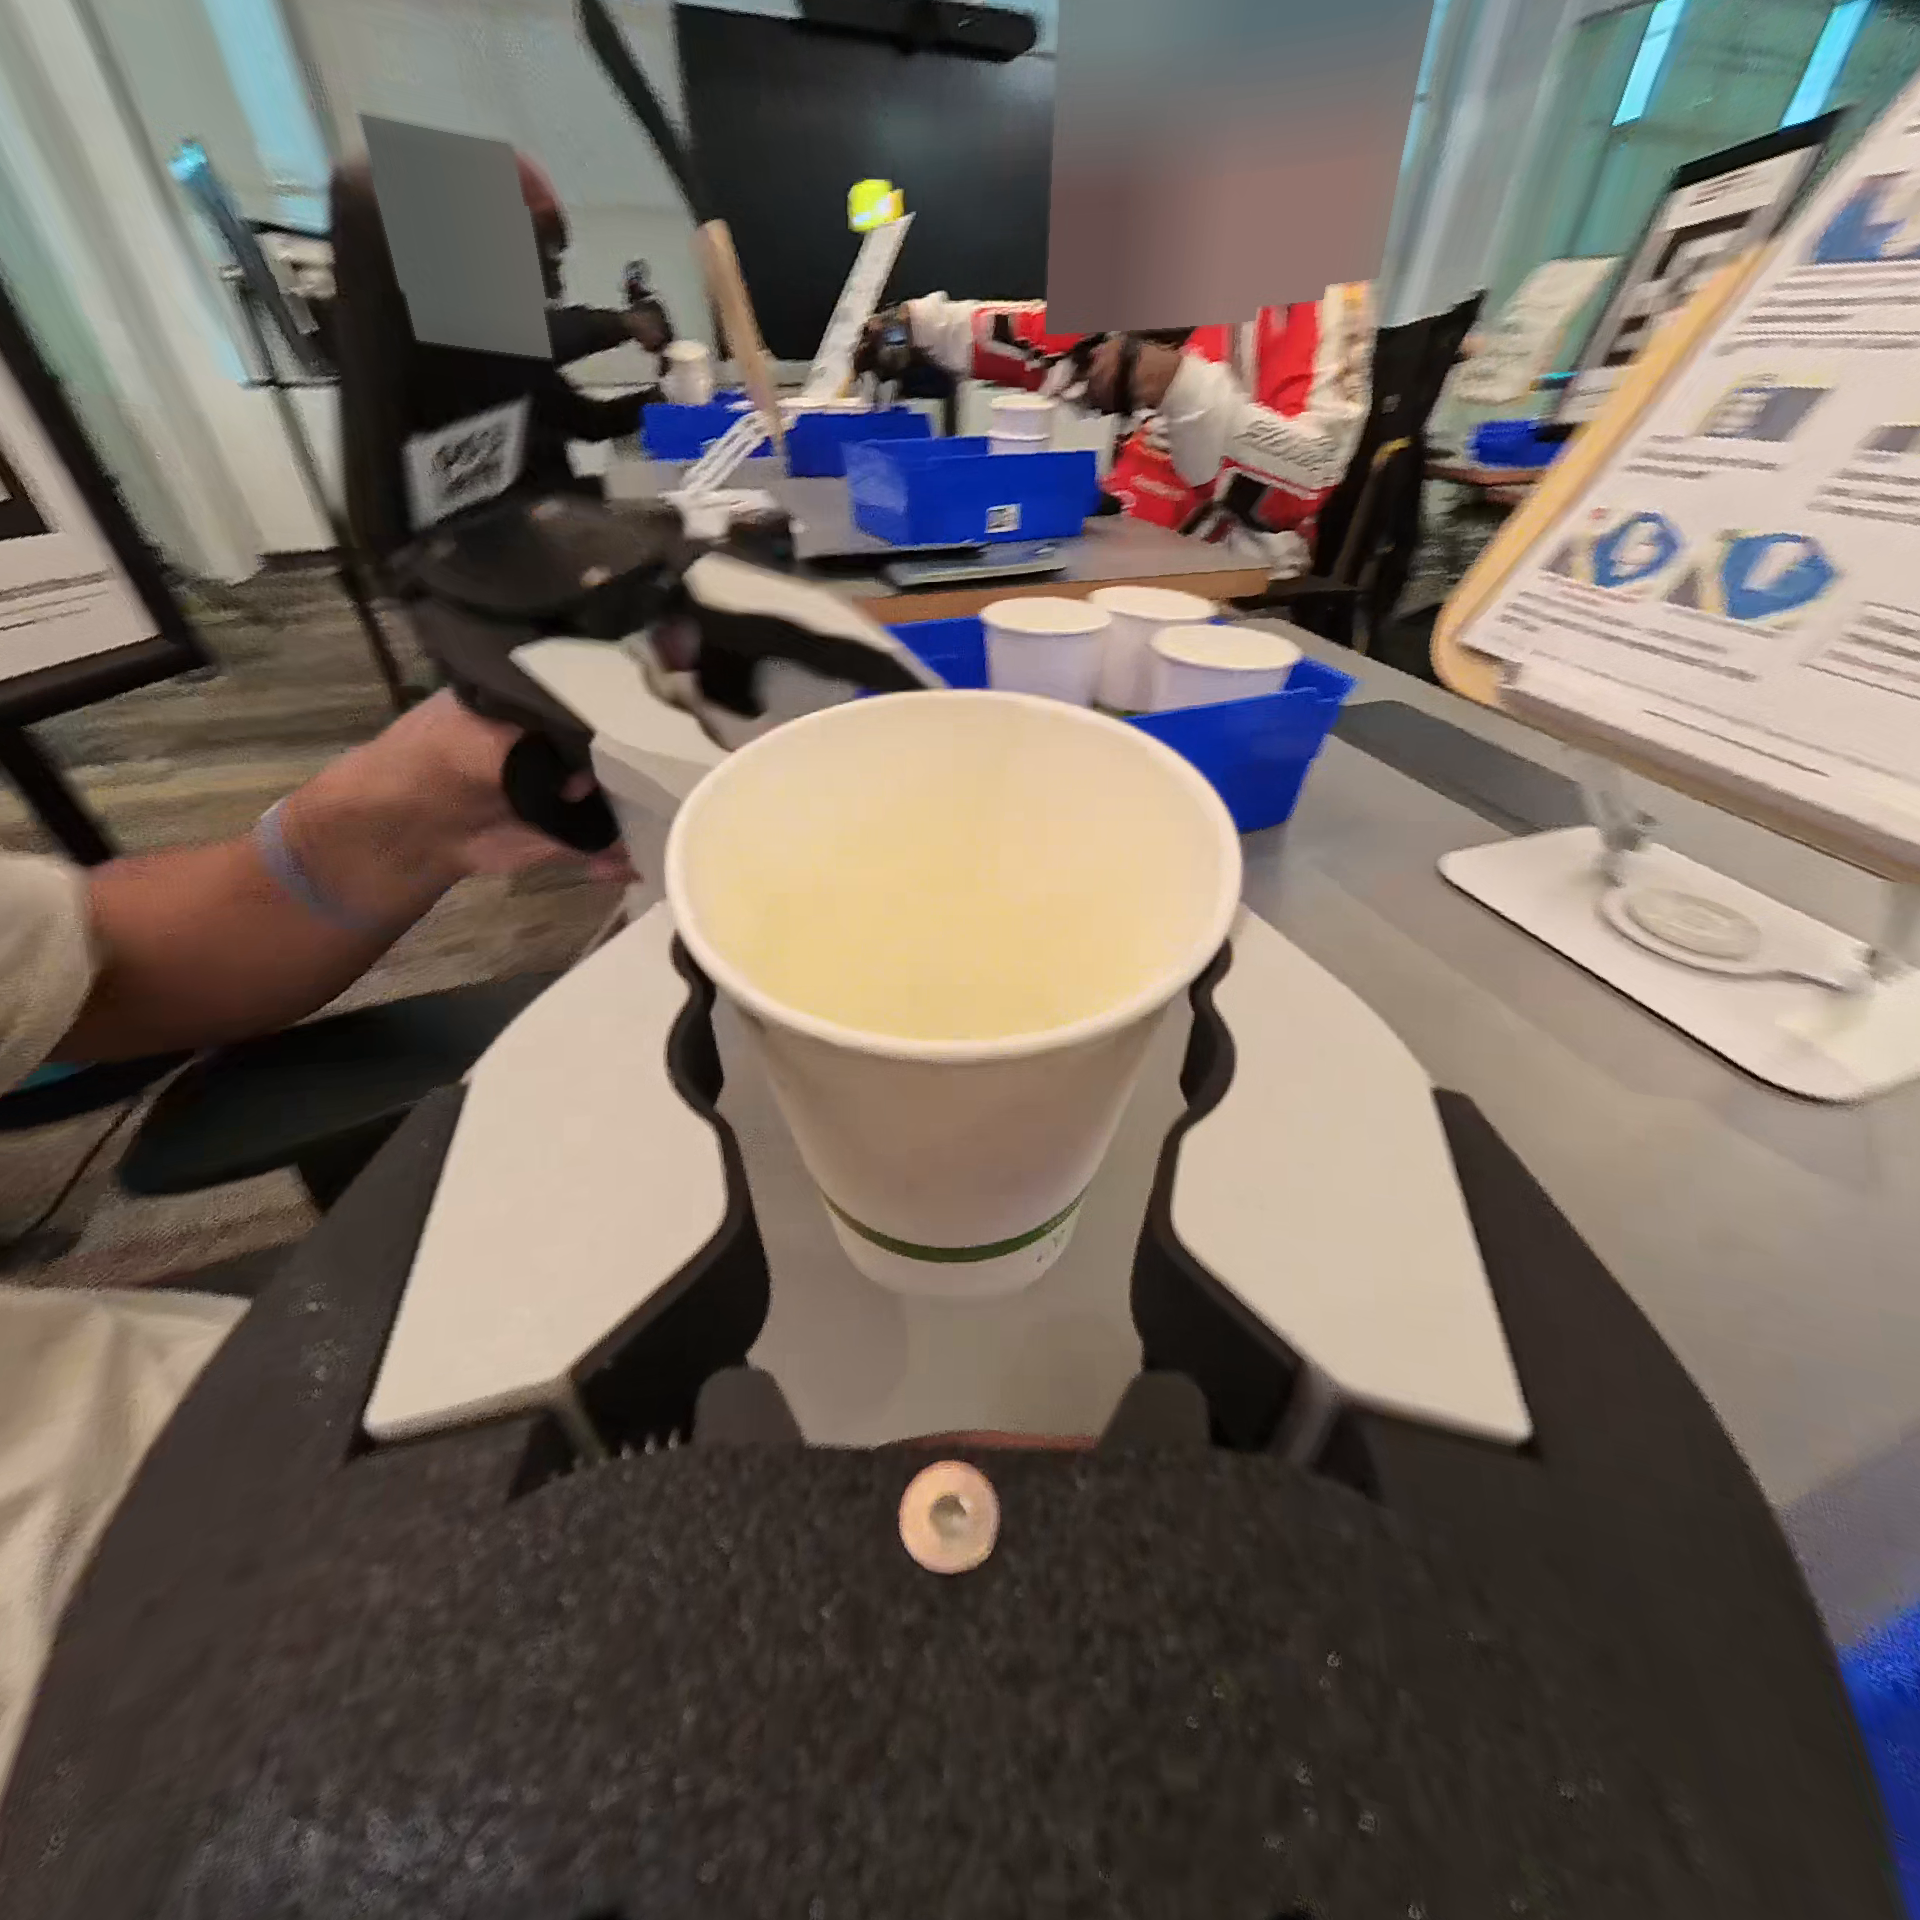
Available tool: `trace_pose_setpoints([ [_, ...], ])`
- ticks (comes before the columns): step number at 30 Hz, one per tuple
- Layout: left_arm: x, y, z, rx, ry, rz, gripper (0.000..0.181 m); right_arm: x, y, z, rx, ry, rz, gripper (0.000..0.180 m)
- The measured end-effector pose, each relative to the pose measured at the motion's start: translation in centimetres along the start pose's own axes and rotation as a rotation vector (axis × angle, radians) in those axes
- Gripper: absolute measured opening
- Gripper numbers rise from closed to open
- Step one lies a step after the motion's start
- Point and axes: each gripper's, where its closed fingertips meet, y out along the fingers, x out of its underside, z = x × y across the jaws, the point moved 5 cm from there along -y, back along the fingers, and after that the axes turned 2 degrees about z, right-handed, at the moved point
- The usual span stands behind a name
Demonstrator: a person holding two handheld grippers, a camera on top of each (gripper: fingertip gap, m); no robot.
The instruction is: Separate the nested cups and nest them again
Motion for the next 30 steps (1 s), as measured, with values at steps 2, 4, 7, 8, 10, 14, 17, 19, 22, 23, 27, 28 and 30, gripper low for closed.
trace_pose_setpoints([
  [2, 2.7, -1.2, -1.1, -0.241, -0.111, 0.048, 0.084, 0.7, -1.2, 0.6, 0.118, 0.018, 0.026, 0.088],
  [4, 5.3, -2.2, -1.3, -0.368, -0.197, 0.095, 0.075, 1.8, -2.3, 1.5, 0.269, 0.033, 0.027, 0.088],
  [7, 6.8, -2.2, -1.1, -0.389, -0.218, 0.084, 0.075, 1.4, -5.1, 3.7, 0.515, 0.023, 0.064, 0.088],
  [8, 6.9, -2.1, -1.1, -0.39, -0.208, 0.087, 0.074, 0.6, -6.2, 4.8, 0.578, 0.025, 0.076, 0.088],
  [10, 7.0, -1.5, -0.8, -0.364, -0.203, 0.083, 0.074, -1.7, -8.8, 7.9, 0.731, 0.0, 0.103, 0.088],
  [14, 7.5, -0.7, -0.3, -0.309, -0.212, 0.063, 0.074, -5.3, -12.3, 15.7, 0.927, 0.021, 0.118, 0.088],
  [17, 7.8, -0.6, -0.3, -0.3, -0.213, 0.051, 0.074, -5.6, -12.8, 21.4, 1.011, 0.063, 0.068, 0.089],
  [19, 7.9, -0.6, -0.3, -0.293, -0.216, 0.048, 0.074, -4.4, -12.4, 24.2, 1.021, 0.105, 0.013, 0.089],
  [22, 7.9, -0.7, -0.3, -0.289, -0.213, 0.044, 0.074, -2.1, -11.8, 26.7, 1.044, 0.13, -0.054, 0.089],
  [23, 7.9, -0.8, -0.4, -0.289, -0.211, 0.046, 0.073, -1.4, -11.7, 27.2, 1.055, 0.128, -0.07, 0.089],
  [27, 8.0, -0.8, -0.5, -0.281, -0.211, 0.043, 0.073, 0.8, -11.6, 27.9, 1.058, 0.166, -0.119, 0.089],
  [28, 8.0, -0.7, -0.4, -0.274, -0.212, 0.041, 0.073, 1.3, -11.5, 27.9, 1.057, 0.175, -0.134, 0.09],
  [30, 8.1, -0.6, -0.3, -0.266, -0.213, 0.032, 0.073, 2.4, -11.4, 27.8, 1.04, 0.202, -0.176, 0.09],
])
